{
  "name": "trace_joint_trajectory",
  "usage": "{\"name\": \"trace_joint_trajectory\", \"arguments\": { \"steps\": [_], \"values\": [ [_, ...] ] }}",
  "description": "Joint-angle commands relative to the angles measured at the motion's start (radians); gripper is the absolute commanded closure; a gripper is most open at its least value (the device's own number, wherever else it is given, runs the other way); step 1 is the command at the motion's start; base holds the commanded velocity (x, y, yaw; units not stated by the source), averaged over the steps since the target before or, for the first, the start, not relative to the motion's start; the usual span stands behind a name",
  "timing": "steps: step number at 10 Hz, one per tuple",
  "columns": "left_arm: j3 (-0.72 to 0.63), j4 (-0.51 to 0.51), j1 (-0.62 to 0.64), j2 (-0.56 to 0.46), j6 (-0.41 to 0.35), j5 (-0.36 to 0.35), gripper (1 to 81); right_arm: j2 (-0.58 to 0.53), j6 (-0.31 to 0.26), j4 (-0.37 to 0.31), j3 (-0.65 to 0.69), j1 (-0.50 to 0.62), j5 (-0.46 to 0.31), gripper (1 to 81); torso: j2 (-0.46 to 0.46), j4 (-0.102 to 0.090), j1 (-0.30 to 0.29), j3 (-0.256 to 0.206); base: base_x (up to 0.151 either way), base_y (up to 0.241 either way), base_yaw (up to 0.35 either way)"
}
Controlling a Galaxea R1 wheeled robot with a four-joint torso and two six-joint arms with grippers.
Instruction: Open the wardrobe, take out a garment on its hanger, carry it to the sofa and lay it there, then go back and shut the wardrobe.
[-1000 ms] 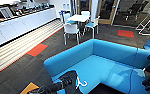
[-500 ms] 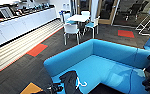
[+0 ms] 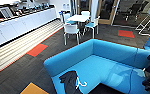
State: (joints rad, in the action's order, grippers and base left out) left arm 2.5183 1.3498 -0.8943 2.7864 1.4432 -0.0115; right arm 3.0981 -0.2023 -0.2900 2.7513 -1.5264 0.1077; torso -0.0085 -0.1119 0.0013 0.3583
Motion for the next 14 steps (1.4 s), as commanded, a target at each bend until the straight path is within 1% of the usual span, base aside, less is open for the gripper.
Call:
{"name": "trace_joint_trajectory", "arguments": {
  "steps": [1,2,3,4,7,8,10,11,12,13,14],
  "values": [
    [-0.010,0.167,-0.082,-0.094,-0.004,-0.185,1.0,0.026,-0.009,0.006,-0.013,0.002,-0.082,1.0,0.000,0.000,0.000,0.000,0.000,0.000,0.000],
    [-0.010,0.189,-0.122,-0.105,-0.004,-0.203,1.0,0.026,-0.009,0.006,-0.013,0.004,-0.082,1.0,0.000,0.000,0.000,0.000,0.000,0.000,0.000],
    [-0.009,0.217,-0.163,-0.115,-0.004,-0.250,1.0,0.026,-0.009,0.006,-0.013,0.005,-0.082,1.0,0.000,0.000,0.000,0.000,0.000,0.000,0.000],
    [-0.009,0.239,-0.199,-0.120,-0.003,-0.283,1.0,0.026,-0.009,0.006,-0.013,0.008,-0.082,1.0,0.000,0.000,0.000,0.000,0.000,0.000,0.000],
    [0.022,0.242,-0.288,-0.112,-0.001,-0.285,1.0,0.027,-0.009,0.005,-0.013,0.008,-0.080,1.0,0.000,0.000,-0.001,-0.001,0.000,0.000,0.000],
    [0.045,0.244,-0.309,-0.099,-0.003,-0.283,1.0,0.027,-0.009,0.005,-0.013,0.010,-0.080,1.0,0.000,0.000,-0.001,-0.055,0.000,0.000,0.000],
    [0.085,0.250,-0.346,-0.068,-0.003,-0.283,1.0,0.027,-0.009,0.005,-0.013,0.010,-0.080,1.0,0.000,0.000,-0.001,-0.087,0.000,0.000,0.000],
    [0.099,0.256,-0.361,-0.053,-0.003,-0.283,1.0,0.027,-0.009,0.006,-0.013,0.011,-0.080,1.0,0.000,0.000,-0.001,-0.088,0.000,0.000,0.000],
    [0.119,0.256,-0.374,-0.037,-0.003,-0.283,1.0,0.027,-0.009,0.006,-0.013,0.014,-0.082,1.0,-0.001,0.000,-0.001,-0.107,0.000,0.000,0.000],
    [0.139,0.256,-0.387,-0.020,-0.001,-0.282,1.0,0.027,-0.009,0.006,-0.013,0.013,-0.082,1.0,-0.002,0.000,-0.001,-0.110,0.000,0.000,0.000],
    [0.159,0.258,-0.400,0.000,-0.003,-0.282,1.0,0.027,-0.009,0.006,-0.013,0.014,-0.080,1.0,-0.002,0.000,-0.001,-0.093,0.000,0.000,0.000]
  ]
}}
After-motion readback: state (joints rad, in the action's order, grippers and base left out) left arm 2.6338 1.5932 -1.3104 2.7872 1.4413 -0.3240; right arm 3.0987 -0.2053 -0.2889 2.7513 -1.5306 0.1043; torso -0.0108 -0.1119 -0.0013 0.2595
